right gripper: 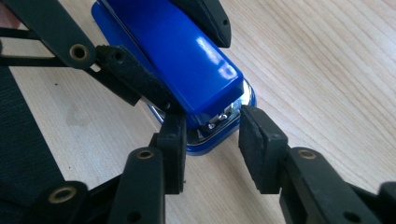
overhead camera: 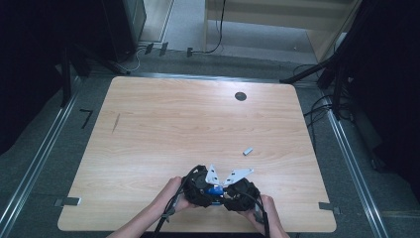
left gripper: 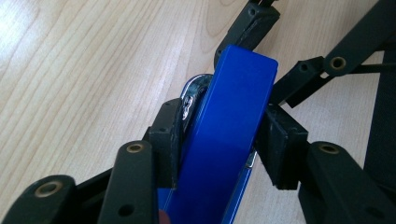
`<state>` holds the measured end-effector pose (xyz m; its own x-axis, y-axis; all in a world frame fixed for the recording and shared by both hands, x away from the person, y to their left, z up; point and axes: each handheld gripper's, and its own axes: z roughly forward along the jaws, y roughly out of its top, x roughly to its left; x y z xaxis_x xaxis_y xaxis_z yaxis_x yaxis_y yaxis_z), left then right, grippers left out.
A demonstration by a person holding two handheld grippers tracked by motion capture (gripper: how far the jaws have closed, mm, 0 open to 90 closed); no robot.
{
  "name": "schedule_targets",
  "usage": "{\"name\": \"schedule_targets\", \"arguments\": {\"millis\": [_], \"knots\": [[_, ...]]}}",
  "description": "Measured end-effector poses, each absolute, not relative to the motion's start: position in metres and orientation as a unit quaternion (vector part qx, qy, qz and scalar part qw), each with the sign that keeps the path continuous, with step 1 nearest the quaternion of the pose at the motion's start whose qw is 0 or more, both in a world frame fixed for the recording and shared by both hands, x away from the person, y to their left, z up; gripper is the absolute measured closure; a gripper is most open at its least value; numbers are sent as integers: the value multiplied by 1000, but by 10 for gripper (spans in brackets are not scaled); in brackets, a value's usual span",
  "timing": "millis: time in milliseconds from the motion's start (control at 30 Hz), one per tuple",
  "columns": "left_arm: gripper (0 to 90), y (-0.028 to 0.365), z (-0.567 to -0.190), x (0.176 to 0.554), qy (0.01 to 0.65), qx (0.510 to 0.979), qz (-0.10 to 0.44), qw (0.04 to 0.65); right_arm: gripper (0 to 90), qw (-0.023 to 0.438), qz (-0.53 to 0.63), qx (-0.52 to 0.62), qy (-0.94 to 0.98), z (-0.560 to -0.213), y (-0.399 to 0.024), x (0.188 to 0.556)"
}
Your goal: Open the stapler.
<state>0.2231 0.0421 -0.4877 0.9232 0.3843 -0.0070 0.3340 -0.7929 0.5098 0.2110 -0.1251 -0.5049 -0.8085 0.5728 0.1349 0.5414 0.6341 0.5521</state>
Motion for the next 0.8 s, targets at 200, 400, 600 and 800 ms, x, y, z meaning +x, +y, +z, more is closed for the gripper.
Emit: {"name": "schedule_targets", "arguments": {"millis": [200, 400, 600, 800], "knots": [[588, 45, -485, 223, 177, 946, 48, 267, 649, 27, 300, 307, 903, -505, -123, 210], [610, 48, -481, 222, 162, 947, 48, 275, 652, 27, 303, 309, 901, -506, -124, 210], [633, 52, -475, 221, 145, 947, 52, 283, 653, 24, 304, 308, 901, -506, -123, 210], [652, 56, -471, 221, 143, 944, 58, 291, 654, 17, 319, 314, 894, -501, -131, 213]]}}
